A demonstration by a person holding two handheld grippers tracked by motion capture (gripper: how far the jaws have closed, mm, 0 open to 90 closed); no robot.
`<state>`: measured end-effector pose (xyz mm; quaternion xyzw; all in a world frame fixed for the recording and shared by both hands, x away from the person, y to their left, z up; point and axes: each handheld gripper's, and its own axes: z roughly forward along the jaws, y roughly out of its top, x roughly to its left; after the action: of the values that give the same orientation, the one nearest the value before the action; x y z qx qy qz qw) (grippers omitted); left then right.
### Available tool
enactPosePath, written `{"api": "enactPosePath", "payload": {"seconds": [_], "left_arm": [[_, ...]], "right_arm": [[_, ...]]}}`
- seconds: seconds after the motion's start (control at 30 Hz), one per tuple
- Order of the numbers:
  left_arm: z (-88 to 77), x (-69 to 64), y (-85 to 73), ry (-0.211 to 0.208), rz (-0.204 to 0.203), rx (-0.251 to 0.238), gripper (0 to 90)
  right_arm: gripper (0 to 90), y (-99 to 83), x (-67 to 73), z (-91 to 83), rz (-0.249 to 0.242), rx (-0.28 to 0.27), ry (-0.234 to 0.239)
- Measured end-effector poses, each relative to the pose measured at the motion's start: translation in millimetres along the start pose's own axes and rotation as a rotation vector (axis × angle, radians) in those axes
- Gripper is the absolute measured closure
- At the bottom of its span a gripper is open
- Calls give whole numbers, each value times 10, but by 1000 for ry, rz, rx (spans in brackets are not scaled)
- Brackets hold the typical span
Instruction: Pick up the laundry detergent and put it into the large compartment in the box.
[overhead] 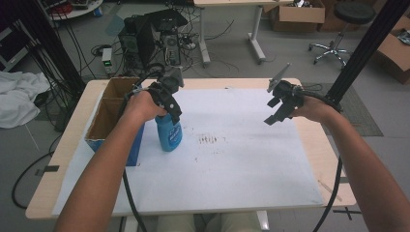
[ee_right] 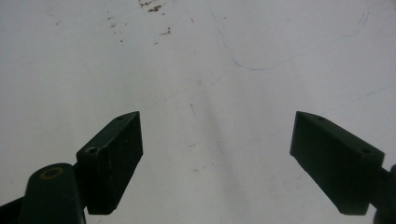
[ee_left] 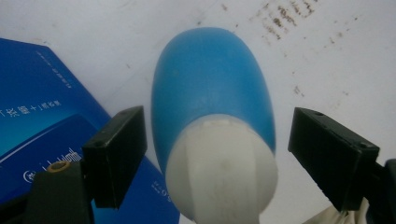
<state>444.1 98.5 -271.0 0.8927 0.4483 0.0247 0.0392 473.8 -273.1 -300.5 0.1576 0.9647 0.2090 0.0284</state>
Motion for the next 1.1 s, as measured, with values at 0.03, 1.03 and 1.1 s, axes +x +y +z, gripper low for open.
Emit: {"api": "enactPosePath", "payload": {"seconds": [0.03,1.03,1.1], "left_arm": [[0,0,0,0,0,0,201],[180,-2,3,-14,-34,8,253],[181,-4,4,-13,-36,7,260]], "right_arm": [[169,0,0,0,0,0,0],[169,-16,-9,10,3,-3,2],[169,-13,-9,12,-1,-5,2]]}}
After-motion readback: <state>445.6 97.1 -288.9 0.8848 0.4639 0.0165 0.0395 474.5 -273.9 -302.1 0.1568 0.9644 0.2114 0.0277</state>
